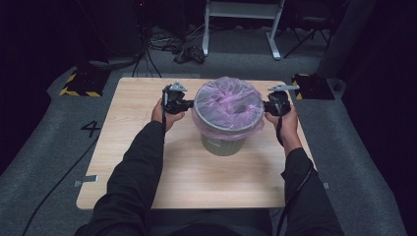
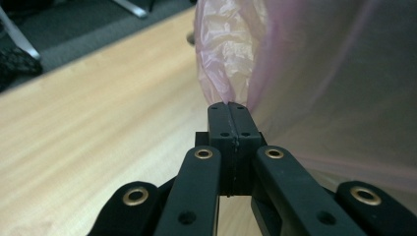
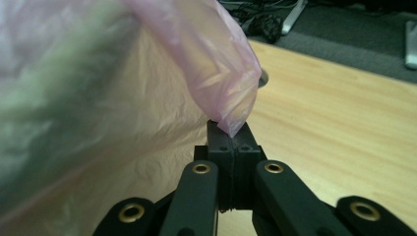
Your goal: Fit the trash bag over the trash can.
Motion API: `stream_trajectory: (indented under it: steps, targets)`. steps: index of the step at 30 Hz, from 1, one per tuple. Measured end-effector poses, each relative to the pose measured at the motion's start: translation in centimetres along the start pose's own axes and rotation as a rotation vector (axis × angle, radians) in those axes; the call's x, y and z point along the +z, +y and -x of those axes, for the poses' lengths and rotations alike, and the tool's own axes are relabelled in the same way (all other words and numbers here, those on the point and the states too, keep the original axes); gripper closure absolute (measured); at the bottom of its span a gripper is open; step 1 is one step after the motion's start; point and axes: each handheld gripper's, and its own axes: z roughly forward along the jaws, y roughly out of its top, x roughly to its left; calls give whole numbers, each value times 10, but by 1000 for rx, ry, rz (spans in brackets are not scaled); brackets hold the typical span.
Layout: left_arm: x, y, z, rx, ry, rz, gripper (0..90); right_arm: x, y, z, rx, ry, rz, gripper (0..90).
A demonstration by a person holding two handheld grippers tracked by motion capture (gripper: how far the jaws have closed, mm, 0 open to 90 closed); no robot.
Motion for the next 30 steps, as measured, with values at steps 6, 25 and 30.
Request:
stream_trajectory:
  steps: [6, 25, 30]
  targets:
    - [-10, -24, -2, -11, -4, -2, 900, -1, -20, -3, 3, 31, -19, 900]
    - [-89, -56, 22, 95, 42, 58, 274, -73, -55, 10, -181, 65, 110, 377]
    - [-97, -57, 57, 166, -23, 67, 182, -91, -64, -8, -289, 122, 124, 246]
